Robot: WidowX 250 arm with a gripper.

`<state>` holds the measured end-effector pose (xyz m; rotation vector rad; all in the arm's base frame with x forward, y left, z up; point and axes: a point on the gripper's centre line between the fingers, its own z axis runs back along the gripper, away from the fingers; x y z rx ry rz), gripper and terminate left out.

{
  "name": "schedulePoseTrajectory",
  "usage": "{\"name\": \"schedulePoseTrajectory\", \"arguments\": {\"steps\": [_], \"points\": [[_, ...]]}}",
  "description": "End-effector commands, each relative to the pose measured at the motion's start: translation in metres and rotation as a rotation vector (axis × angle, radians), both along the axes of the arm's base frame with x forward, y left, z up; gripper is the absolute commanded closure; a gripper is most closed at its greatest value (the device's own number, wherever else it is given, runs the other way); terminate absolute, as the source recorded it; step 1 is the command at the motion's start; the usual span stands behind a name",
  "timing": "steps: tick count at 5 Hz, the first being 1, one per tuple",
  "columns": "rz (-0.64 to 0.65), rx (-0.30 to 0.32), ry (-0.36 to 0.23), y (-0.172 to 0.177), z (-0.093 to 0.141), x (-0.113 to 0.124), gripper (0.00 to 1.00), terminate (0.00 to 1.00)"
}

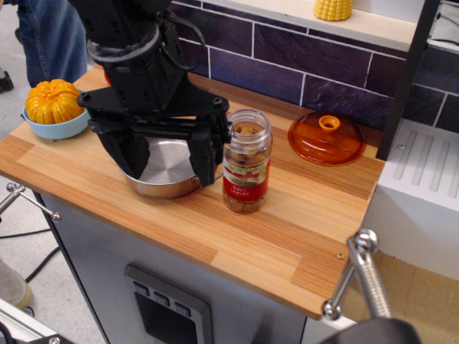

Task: Pour almonds in pot

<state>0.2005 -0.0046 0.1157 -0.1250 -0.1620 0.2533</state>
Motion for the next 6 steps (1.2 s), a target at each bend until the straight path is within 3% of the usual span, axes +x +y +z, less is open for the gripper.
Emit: {"name": "schedulePoseTrajectory", "arguments": {"steps": [1, 2, 3, 4, 5, 6], "points": [[0.000, 0.000, 0.000, 0.000, 0.000, 0.000, 0.00, 0.00], [-0.073, 0.068, -0.062, -0.019, 0.016, 0.009, 0.00, 0.00], [-0.300, 0.216, 0.034, -0.035, 0.029, 0.024, 0.00, 0.00], [-0.576, 0.432, 0.171, -0.056, 0.042, 0.042, 0.00, 0.00], [-0.821, 0.620, 0.326, -0.083, 0.040, 0.060, 0.00, 0.00], [-1.008, 0.745, 0.594, -0.110, 0.018, 0.070, 0.00, 0.00]]}}
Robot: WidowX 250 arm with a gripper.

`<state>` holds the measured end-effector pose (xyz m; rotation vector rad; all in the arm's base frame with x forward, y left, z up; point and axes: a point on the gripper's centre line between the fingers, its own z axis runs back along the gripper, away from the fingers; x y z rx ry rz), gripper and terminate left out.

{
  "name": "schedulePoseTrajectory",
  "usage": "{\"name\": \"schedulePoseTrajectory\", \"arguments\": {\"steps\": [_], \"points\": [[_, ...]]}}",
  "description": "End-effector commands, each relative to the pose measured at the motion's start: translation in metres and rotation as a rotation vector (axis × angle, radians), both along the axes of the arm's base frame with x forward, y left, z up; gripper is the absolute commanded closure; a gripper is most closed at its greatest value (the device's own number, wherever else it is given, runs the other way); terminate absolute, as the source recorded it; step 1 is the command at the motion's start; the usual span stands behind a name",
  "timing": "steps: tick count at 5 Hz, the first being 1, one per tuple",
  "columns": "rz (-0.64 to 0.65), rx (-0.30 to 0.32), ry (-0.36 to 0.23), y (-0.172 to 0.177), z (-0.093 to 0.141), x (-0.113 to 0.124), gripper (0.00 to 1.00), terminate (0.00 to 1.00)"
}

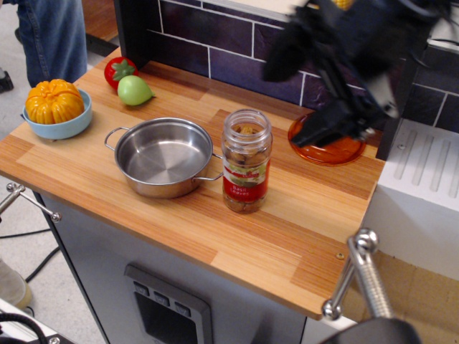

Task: Pour almonds in pot

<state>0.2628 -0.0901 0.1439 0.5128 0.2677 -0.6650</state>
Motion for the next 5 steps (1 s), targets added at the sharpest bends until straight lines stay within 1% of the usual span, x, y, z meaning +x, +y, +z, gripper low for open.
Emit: {"name": "schedulePoseTrajectory", "arguments": {"steps": [1, 2, 3, 4, 5], "points": [[-0.212, 0.256, 0.328, -0.035, -0.039, 0.007, 0.00, 0.00], [-0.322, 0.314, 0.459, -0.038, -0.056, 0.001, 0.00, 0.00], [-0.384, 0.327, 0.527, -0.028, -0.063, -0.004, 0.00, 0.00], [-0.396, 0.367, 0.575, -0.007, -0.074, 0.002, 0.00, 0.00], [-0.389, 0.427, 0.575, 0.021, -0.091, 0.016, 0.00, 0.00]]}}
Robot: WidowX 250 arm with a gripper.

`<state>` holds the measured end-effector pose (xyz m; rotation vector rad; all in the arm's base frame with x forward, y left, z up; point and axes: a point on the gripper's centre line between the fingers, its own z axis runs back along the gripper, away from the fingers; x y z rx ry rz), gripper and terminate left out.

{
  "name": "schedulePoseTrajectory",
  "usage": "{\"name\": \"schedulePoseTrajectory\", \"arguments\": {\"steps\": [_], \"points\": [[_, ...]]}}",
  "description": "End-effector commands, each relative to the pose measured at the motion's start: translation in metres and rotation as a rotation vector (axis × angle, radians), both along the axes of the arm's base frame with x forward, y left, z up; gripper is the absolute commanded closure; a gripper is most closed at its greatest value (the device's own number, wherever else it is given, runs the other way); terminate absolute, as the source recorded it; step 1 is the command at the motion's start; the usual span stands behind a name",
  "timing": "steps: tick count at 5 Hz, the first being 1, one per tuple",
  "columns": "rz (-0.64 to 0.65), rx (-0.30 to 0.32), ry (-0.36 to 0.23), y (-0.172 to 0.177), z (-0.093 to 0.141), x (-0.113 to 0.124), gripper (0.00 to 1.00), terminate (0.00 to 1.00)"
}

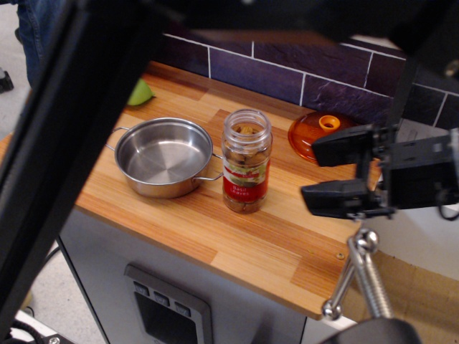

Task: Pour almonds in pot

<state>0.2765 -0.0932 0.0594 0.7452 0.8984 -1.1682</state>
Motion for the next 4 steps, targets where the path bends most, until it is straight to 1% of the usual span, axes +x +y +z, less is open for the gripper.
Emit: {"name": "schedulePoseTrajectory", "arguments": {"steps": [1, 2, 3, 4], "points": [[-0.010, 0.052, -0.066, 0.040, -0.011, 0.006, 0.00, 0.00], [-0.001, 0.085, -0.047, 0.051, -0.013, 0.005, 0.00, 0.00], [0.016, 0.110, -0.011, 0.063, -0.011, 0.006, 0.00, 0.00], [0.005, 0.134, -0.009, 0.069, -0.013, 0.004, 0.00, 0.00]]}}
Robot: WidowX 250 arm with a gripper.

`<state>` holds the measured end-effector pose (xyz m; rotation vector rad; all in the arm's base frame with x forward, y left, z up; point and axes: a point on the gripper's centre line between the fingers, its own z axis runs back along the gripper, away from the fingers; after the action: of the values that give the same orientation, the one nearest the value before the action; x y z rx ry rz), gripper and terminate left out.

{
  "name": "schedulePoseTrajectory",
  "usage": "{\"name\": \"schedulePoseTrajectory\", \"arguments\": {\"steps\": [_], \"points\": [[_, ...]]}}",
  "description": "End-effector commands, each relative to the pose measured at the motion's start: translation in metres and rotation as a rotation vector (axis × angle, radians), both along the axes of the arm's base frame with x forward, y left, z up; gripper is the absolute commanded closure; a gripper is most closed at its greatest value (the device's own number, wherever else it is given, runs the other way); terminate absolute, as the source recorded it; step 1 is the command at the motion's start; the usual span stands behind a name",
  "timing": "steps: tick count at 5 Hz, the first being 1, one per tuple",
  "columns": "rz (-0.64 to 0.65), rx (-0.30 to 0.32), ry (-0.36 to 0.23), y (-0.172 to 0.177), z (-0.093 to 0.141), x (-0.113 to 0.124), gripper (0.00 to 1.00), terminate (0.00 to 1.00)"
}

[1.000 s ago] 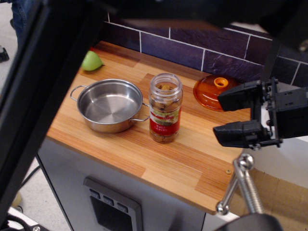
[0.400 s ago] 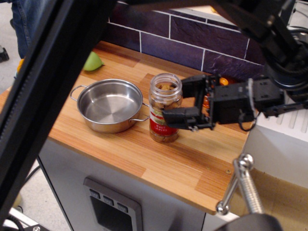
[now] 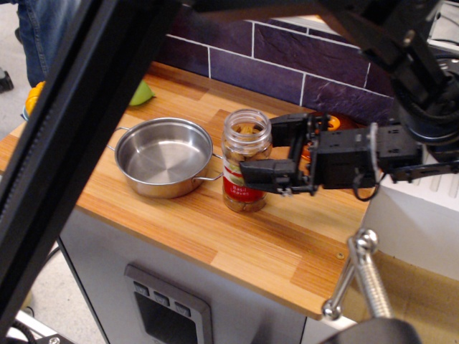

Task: Pour almonds in pot

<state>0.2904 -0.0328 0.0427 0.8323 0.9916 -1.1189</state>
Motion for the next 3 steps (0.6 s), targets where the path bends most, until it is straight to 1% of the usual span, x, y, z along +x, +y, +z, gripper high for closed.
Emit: {"name": "schedulePoseTrajectory", "arguments": {"steps": [1, 2, 3], "points": [[0.000, 0.055, -0.035, 0.0191, -0.0043, -0.0130, 0.00, 0.00], [-0.001, 0.043, -0.059, 0.0246, -0.0051, -0.0203, 0.00, 0.00], [-0.062, -0.019, -0.139, 0.0265, 0.0006, -0.0207, 1.00, 0.00]]}}
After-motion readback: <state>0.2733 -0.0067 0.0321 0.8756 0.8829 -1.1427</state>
